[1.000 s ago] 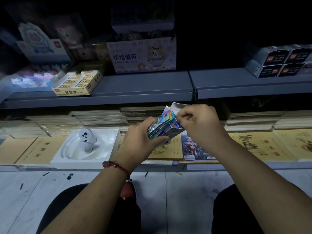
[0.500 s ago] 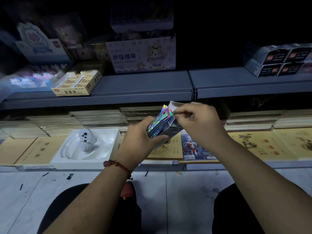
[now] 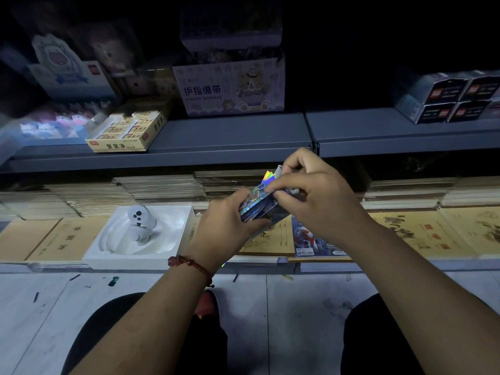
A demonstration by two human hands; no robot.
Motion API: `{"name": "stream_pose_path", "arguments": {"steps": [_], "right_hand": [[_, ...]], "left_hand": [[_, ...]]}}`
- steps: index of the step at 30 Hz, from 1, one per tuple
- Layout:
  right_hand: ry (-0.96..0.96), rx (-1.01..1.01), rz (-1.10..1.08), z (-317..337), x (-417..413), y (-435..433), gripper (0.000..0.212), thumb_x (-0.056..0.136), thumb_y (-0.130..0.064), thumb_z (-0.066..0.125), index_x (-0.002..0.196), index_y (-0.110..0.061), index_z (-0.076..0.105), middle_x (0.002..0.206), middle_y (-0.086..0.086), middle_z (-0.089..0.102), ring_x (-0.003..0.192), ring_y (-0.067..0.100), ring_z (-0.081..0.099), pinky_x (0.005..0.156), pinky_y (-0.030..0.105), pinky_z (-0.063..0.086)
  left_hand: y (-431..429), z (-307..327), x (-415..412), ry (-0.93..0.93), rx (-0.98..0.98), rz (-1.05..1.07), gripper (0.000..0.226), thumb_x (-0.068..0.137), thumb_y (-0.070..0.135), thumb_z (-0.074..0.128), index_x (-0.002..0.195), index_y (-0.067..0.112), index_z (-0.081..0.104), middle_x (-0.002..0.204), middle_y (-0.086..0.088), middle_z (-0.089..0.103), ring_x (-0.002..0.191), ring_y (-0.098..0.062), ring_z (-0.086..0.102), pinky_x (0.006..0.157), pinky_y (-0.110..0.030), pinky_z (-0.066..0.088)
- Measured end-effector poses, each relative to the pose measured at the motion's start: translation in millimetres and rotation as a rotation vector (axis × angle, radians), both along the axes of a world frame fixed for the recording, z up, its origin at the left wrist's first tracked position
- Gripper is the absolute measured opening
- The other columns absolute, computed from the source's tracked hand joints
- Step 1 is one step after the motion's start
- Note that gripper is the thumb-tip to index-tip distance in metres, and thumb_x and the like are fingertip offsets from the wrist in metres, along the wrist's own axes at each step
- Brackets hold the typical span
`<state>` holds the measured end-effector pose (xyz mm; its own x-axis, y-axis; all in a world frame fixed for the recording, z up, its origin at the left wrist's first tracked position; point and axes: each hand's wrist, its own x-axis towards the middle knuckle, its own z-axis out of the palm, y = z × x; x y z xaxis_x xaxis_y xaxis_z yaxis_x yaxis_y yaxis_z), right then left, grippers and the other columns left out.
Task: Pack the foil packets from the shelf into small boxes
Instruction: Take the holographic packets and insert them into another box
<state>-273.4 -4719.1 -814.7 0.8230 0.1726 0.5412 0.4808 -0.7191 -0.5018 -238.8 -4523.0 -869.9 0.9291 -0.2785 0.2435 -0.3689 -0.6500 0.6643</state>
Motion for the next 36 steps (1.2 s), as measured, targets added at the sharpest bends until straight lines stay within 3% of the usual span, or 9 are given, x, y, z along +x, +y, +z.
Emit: {"name": "stream_pose_path", "arguments": {"steps": [6,9,13,18,22,27,32,34,36], "right_hand": [[0.125,0.183,0.068,-1,2,-2,0.014,0.08,0.001,0.079,0.079,-0.012,0.079,0.1,0.001,0.058,0.086,0.012,0.06,0.064,0.026,0.051],[0.188,0.459,0.072,4,5,-3,0.014,0.079,-0.001,0.083,0.078,-0.015,0.08,0.095,0.003,0.06,0.07,0.012,0.056,0.061,0.023,0.048],[0.016,0.719,-0.101,9,10,-16,0.023,0.083,-0.004,0.08,0.084,-0.027,0.077,0.088,0.013,0.066,0.071,0.022,0.058,0.066,0.029,0.048],[0.213,0.972,-0.095,8,7,-5,0.015,0.093,-0.018,0.075,0.104,-0.013,0.066,0.069,-0.002,0.058,0.048,0.014,0.045,0.043,0.024,0.037],[0.396,0.804,-0.035,8,0,7,0.035,0.094,-0.035,0.071,0.079,-0.003,0.065,0.056,0.004,0.058,0.044,0.012,0.044,0.044,0.022,0.036],[0.33,0.633,-0.11,2,-1,15,0.023,0.094,-0.024,0.073,0.08,-0.006,0.071,0.079,0.02,0.072,0.075,0.04,0.069,0.064,0.05,0.057],[0.244,0.799,-0.122,3,5,8,0.028,0.092,-0.019,0.073,0.082,0.005,0.064,0.066,0.022,0.061,0.052,0.018,0.047,0.051,0.037,0.04],[0.188,0.844,-0.146,8,3,4,0.021,0.096,-0.011,0.068,0.079,-0.001,0.063,0.055,0.004,0.054,0.045,0.011,0.042,0.046,0.029,0.037],[0.119,0.905,-0.183,15,2,-3,0.022,0.098,-0.008,0.064,0.076,-0.009,0.06,0.056,0.006,0.049,0.041,0.01,0.04,0.041,0.025,0.034]], "left_hand": [[-1,4,-2,0.014,0.06,0.006,0.036,0.072,0.052,0.083,0.083,0.052,0.049,0.07,0.017,0.061,0.069,-0.009,0.057,0.061,-0.032,0.048],[1,4,-1,0.044,0.025,0.019,0.034,0.066,0.061,0.078,0.087,0.045,0.057,0.073,0.014,0.065,0.07,-0.01,0.061,0.064,-0.035,0.053],[1,6,-1,0.059,-0.014,0.046,0.041,0.067,0.057,0.081,0.094,0.031,0.064,0.077,0.011,0.069,0.074,-0.009,0.065,0.069,-0.037,0.056],[-2,9,-1,0.079,-0.041,0.05,0.035,0.071,0.041,0.089,0.097,0.027,0.07,0.079,0.011,0.071,0.075,-0.002,0.063,0.062,-0.013,0.046],[-5,10,-3,0.058,-0.041,0.039,0.031,0.072,0.038,0.089,0.091,0.034,0.065,0.074,0.013,0.068,0.074,0.0,0.062,0.059,-0.009,0.04],[-5,8,-5,0.058,-0.016,0.005,0.037,0.072,0.039,0.088,0.102,0.029,0.067,0.078,0.013,0.069,0.073,0.0,0.064,0.063,-0.014,0.044],[-3,8,-3,0.062,-0.038,0.02,0.034,0.072,0.036,0.089,0.094,0.033,0.064,0.075,0.017,0.067,0.073,0.006,0.062,0.061,-0.008,0.041],[-1,7,-1,0.069,-0.054,0.037,0.038,0.071,0.038,0.09,0.102,0.028,0.07,0.083,0.011,0.072,0.077,0.0,0.065,0.067,-0.016,0.048],[0,7,0,0.076,-0.047,0.064,0.034,0.071,0.038,0.089,0.096,0.028,0.068,0.081,0.009,0.071,0.074,-0.001,0.063,0.065,-0.016,0.047]]}}
